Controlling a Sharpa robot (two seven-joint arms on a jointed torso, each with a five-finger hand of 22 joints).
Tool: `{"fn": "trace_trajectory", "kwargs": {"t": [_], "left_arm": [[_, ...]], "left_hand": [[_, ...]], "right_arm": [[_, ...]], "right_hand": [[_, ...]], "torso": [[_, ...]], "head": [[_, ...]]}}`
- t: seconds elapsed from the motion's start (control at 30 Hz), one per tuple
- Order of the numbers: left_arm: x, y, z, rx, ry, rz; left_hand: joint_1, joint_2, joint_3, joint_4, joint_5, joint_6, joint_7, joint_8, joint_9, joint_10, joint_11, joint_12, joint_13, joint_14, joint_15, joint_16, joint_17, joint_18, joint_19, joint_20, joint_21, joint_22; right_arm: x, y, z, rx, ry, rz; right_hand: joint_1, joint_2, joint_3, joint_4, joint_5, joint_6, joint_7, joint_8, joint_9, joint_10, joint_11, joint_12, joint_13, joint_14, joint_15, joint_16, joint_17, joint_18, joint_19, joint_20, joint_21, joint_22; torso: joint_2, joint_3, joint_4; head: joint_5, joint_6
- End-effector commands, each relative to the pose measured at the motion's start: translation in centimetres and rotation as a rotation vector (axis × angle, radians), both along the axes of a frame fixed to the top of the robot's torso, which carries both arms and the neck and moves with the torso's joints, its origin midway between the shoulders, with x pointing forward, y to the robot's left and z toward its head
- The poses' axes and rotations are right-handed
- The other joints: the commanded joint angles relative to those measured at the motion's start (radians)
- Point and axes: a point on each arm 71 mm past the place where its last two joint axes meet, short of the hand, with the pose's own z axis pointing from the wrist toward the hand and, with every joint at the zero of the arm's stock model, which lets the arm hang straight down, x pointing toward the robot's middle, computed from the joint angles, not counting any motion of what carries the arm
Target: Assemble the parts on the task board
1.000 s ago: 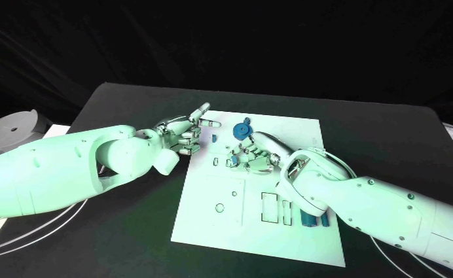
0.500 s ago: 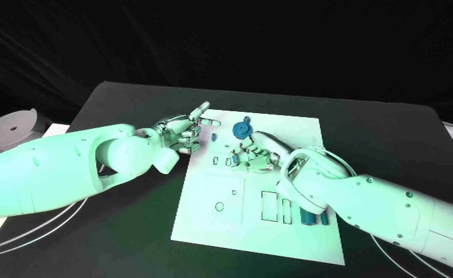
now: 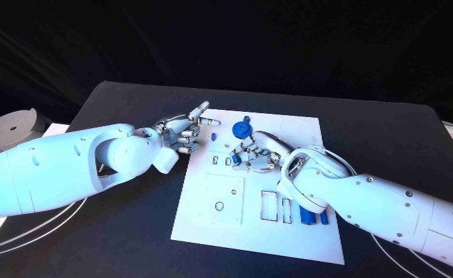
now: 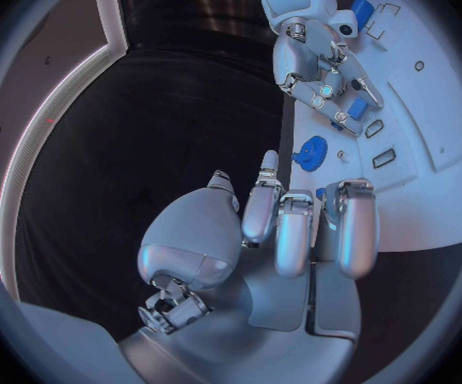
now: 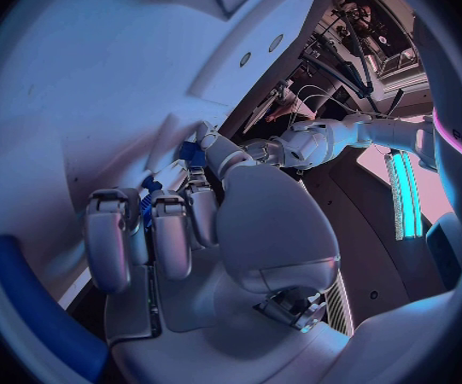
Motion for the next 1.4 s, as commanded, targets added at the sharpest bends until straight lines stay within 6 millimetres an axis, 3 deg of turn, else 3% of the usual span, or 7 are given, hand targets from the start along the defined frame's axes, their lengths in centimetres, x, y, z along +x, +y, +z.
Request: {"fn": "trace_trajectory", "kwargs": {"t": [0.03,0.6,1.4], "left_arm": [[-0.01,-0.14,0.08,-0.005,-0.005,-0.012],[0.08,-0.05,0.03,-0.003,-0.003,-0.011],[0.09,0.09,-0.01,0.000,0.001,-0.009]], "left_hand": [[0.012,-0.001,0.000,-0.006,0.004,-0.009,-0.001,-0.006,-0.002,-0.002,0.002,-0.002,-0.001,0.104,0.008,0.003,0.263,-0.005,0.031,0.010,0.000,0.105],[0.014,-0.002,-0.001,-0.006,0.004,-0.009,0.000,-0.005,-0.002,-0.003,0.002,-0.004,-0.003,0.104,0.009,0.003,0.263,-0.004,0.030,0.011,0.000,0.104],[0.014,-0.002,-0.001,-0.005,0.004,-0.009,0.000,-0.005,-0.002,-0.004,0.002,-0.004,-0.003,0.104,0.009,0.003,0.263,-0.004,0.030,0.012,-0.001,0.104]], "right_arm": [[-0.05,-0.05,-0.38,-0.027,0.016,0.009],[-0.24,0.11,-0.06,0.027,0.010,0.012],[-0.40,0.11,0.11,0.054,0.008,0.014]], "right_hand": [[-0.001,-0.009,-0.007,-0.003,-0.004,-0.010,0.000,-0.005,0.001,-0.011,0.001,-0.013,0.108,0.104,0.008,0.004,0.263,-0.006,0.033,0.007,-0.005,0.135],[0.004,0.000,-0.006,-0.006,-0.001,-0.003,-0.002,0.003,0.004,-0.016,-0.001,-0.020,0.101,0.104,0.008,0.004,0.263,-0.007,0.034,0.008,-0.005,0.137],[-0.013,-0.011,-0.023,-0.001,0.000,-0.009,-0.002,-0.002,0.003,-0.006,-0.001,-0.004,0.108,0.104,0.008,0.004,0.263,-0.007,0.034,0.008,-0.004,0.137]], "torso": [[0.000,0.0003,-0.0006],[0.000,0.0002,0.0004],[0.000,0.0001,0.0005]], "head": [[-0.001,0.000],[-0.002,-0.002],[-0.001,-0.006]]}}
